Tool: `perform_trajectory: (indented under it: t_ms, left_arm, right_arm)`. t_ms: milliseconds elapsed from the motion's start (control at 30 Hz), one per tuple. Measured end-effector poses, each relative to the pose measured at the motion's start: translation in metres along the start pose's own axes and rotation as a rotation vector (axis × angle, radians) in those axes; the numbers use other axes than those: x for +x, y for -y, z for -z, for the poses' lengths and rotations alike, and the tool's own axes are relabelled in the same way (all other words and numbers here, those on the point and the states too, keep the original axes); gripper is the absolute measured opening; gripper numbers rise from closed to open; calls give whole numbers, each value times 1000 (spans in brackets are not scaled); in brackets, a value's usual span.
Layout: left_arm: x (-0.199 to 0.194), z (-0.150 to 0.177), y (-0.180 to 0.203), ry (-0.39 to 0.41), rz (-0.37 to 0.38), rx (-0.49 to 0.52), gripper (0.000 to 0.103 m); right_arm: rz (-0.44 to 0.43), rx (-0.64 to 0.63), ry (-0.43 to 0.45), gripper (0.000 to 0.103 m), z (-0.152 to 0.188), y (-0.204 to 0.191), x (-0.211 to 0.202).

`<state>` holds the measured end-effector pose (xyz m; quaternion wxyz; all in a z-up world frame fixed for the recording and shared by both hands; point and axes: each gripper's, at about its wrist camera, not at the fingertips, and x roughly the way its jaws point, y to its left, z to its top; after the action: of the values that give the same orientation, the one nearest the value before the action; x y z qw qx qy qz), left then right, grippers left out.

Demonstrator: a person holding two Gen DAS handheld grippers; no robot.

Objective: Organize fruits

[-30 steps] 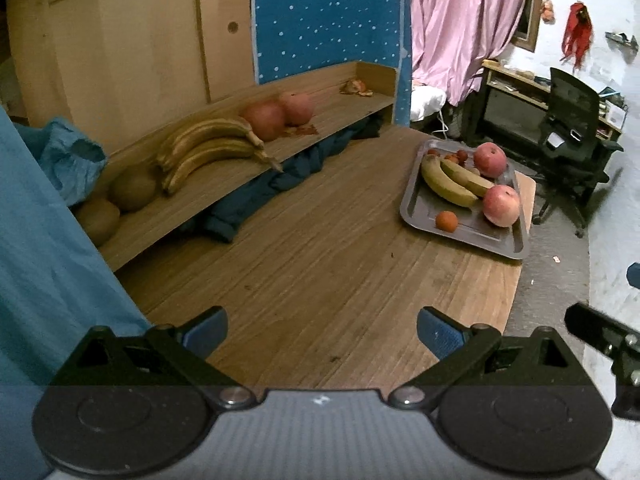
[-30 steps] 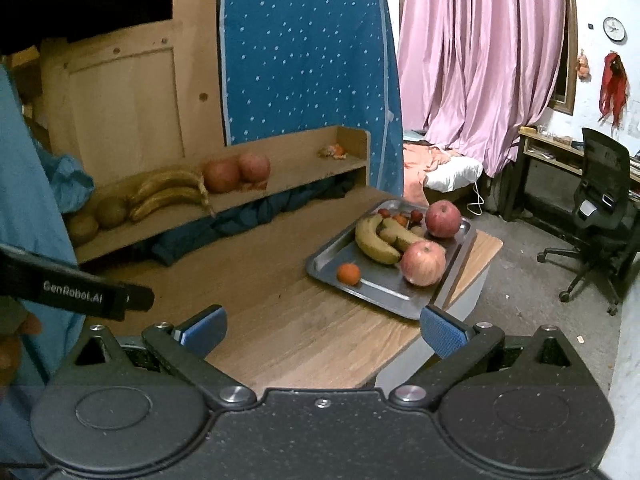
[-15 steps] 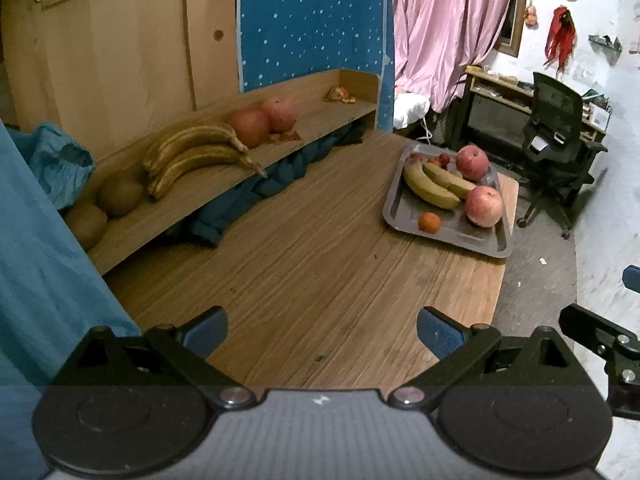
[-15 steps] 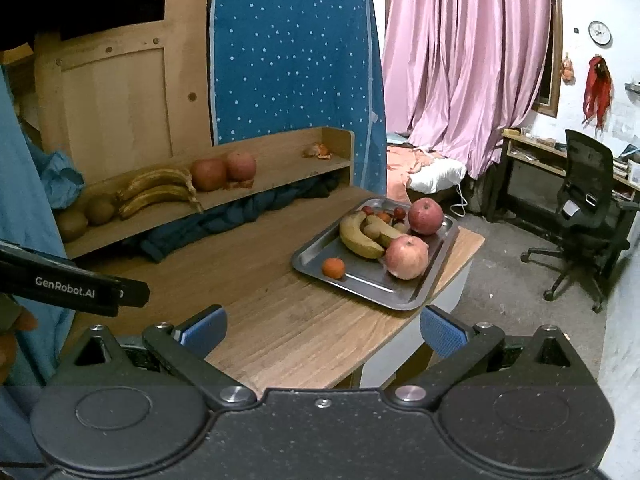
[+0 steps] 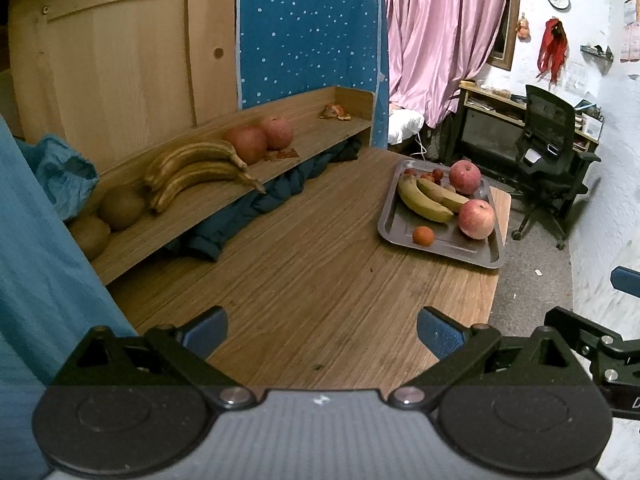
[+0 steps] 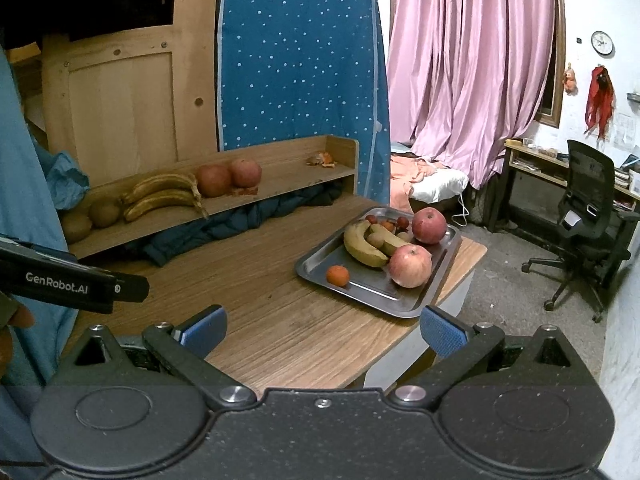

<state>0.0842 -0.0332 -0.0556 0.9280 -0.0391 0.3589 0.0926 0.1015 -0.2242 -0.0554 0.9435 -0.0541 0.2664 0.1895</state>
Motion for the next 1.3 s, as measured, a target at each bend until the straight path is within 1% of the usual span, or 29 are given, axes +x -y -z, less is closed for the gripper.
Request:
perform_trajectory:
  t_ms: [700, 1300]
  left_arm:
    - [3, -1, -9, -11, -8, -2, 103]
    - [3, 0, -8, -11, -8, -1, 103]
  right_arm:
    - [4, -4, -11, 102, -1, -3, 6]
    - [5, -4, -12, 102, -1, -2, 6]
